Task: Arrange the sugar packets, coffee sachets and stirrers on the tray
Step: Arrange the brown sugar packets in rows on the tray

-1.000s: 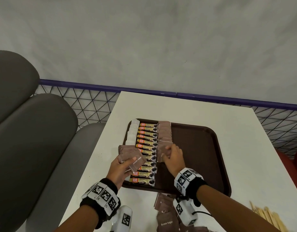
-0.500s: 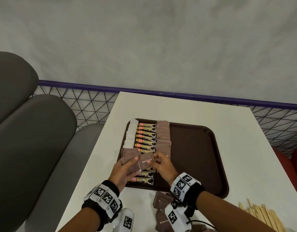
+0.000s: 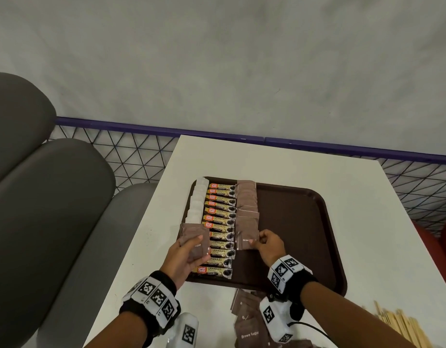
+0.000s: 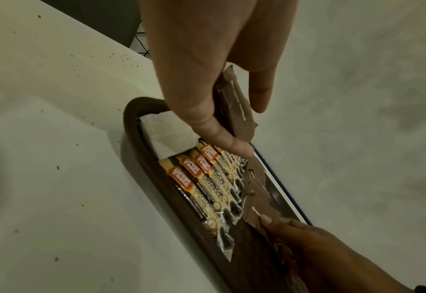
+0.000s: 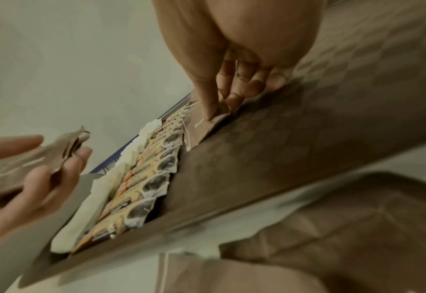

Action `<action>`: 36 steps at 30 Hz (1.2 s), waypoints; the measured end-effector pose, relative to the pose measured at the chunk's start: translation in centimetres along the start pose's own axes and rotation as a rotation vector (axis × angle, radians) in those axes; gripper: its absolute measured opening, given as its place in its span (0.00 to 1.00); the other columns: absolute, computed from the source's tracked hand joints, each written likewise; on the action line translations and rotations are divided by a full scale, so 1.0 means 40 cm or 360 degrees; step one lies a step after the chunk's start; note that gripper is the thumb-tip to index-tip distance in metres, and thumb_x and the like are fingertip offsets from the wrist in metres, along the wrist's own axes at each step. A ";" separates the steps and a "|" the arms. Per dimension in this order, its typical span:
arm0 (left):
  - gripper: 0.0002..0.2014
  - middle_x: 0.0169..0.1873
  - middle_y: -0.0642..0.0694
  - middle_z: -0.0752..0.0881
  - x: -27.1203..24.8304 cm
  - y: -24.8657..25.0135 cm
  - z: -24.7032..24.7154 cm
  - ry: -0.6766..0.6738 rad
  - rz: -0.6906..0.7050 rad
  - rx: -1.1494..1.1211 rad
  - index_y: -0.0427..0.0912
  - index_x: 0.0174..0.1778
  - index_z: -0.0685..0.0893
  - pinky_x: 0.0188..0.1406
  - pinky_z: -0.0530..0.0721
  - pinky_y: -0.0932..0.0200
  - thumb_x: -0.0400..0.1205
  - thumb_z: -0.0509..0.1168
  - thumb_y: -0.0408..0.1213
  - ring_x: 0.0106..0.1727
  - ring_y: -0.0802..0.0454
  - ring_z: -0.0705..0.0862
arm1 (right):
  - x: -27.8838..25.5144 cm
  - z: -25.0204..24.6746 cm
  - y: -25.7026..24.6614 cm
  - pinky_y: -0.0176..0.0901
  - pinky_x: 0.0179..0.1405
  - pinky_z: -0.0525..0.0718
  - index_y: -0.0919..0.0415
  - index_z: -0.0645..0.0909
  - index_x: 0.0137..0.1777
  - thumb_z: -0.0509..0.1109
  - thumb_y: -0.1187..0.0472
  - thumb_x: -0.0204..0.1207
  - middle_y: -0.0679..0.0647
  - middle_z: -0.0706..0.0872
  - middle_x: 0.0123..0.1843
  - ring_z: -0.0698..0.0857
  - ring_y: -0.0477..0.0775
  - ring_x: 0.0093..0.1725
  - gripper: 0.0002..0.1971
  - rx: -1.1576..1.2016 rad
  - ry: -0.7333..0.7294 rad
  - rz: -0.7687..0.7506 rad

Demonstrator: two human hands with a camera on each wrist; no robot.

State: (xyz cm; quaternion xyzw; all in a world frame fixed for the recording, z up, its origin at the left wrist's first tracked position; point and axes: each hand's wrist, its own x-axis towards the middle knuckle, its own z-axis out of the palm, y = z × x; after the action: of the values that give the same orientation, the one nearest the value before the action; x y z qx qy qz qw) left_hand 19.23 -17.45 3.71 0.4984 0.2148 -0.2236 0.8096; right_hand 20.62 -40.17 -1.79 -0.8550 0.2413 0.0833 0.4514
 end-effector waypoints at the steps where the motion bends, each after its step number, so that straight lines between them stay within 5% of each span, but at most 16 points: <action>1: 0.16 0.62 0.30 0.81 0.003 0.001 0.000 -0.0007 -0.0016 -0.0026 0.36 0.64 0.79 0.38 0.90 0.55 0.80 0.64 0.30 0.55 0.38 0.84 | 0.005 0.003 0.002 0.47 0.48 0.79 0.48 0.71 0.31 0.76 0.54 0.69 0.51 0.81 0.37 0.81 0.56 0.45 0.14 -0.0071 0.0022 0.0011; 9: 0.16 0.54 0.33 0.84 0.008 0.002 -0.003 -0.0110 -0.0072 -0.0058 0.35 0.65 0.76 0.40 0.89 0.54 0.82 0.55 0.25 0.53 0.39 0.84 | 0.005 0.002 -0.014 0.42 0.47 0.72 0.45 0.66 0.32 0.74 0.51 0.70 0.56 0.83 0.47 0.74 0.52 0.47 0.17 -0.0320 0.0087 -0.0022; 16: 0.14 0.59 0.32 0.83 0.004 0.007 0.006 -0.0084 -0.0075 0.0029 0.37 0.63 0.79 0.41 0.90 0.52 0.82 0.59 0.25 0.57 0.38 0.83 | -0.008 -0.008 -0.018 0.46 0.51 0.75 0.51 0.70 0.45 0.75 0.50 0.68 0.43 0.75 0.35 0.73 0.51 0.50 0.16 -0.0268 0.0146 -0.0135; 21: 0.16 0.56 0.40 0.87 -0.009 0.013 0.012 -0.0033 0.0041 0.0212 0.43 0.63 0.79 0.45 0.89 0.53 0.79 0.66 0.29 0.56 0.43 0.86 | -0.017 -0.011 -0.030 0.46 0.52 0.77 0.51 0.71 0.48 0.75 0.48 0.68 0.44 0.75 0.36 0.72 0.49 0.50 0.17 -0.0120 0.0162 -0.0249; 29: 0.16 0.54 0.41 0.89 -0.030 0.010 0.018 -0.0045 0.0149 0.0233 0.44 0.61 0.81 0.50 0.85 0.53 0.77 0.69 0.30 0.54 0.45 0.88 | -0.059 0.022 -0.097 0.33 0.47 0.76 0.54 0.76 0.45 0.71 0.53 0.74 0.53 0.81 0.47 0.80 0.51 0.49 0.08 0.0400 -0.0142 -0.0428; 33: 0.15 0.53 0.38 0.89 -0.038 0.001 0.025 -0.0081 0.0167 0.0213 0.42 0.60 0.82 0.50 0.85 0.54 0.77 0.68 0.29 0.51 0.45 0.89 | -0.098 0.032 -0.131 0.28 0.43 0.75 0.59 0.78 0.50 0.69 0.53 0.76 0.50 0.80 0.45 0.79 0.45 0.46 0.10 0.0520 -0.0451 -0.0498; 36: 0.16 0.55 0.37 0.88 -0.041 -0.005 0.025 -0.0105 0.0173 0.0204 0.40 0.61 0.82 0.48 0.86 0.56 0.77 0.68 0.29 0.50 0.46 0.89 | -0.113 0.046 -0.134 0.28 0.41 0.75 0.55 0.78 0.44 0.71 0.58 0.75 0.48 0.77 0.38 0.76 0.43 0.38 0.04 0.0538 -0.0614 -0.0532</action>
State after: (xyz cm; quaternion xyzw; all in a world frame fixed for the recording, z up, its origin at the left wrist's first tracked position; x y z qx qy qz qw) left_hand 17.93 -18.20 4.91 0.5526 0.1459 -0.2089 0.7936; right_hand 19.45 -34.58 2.70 -0.7640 0.0176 0.1274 0.6323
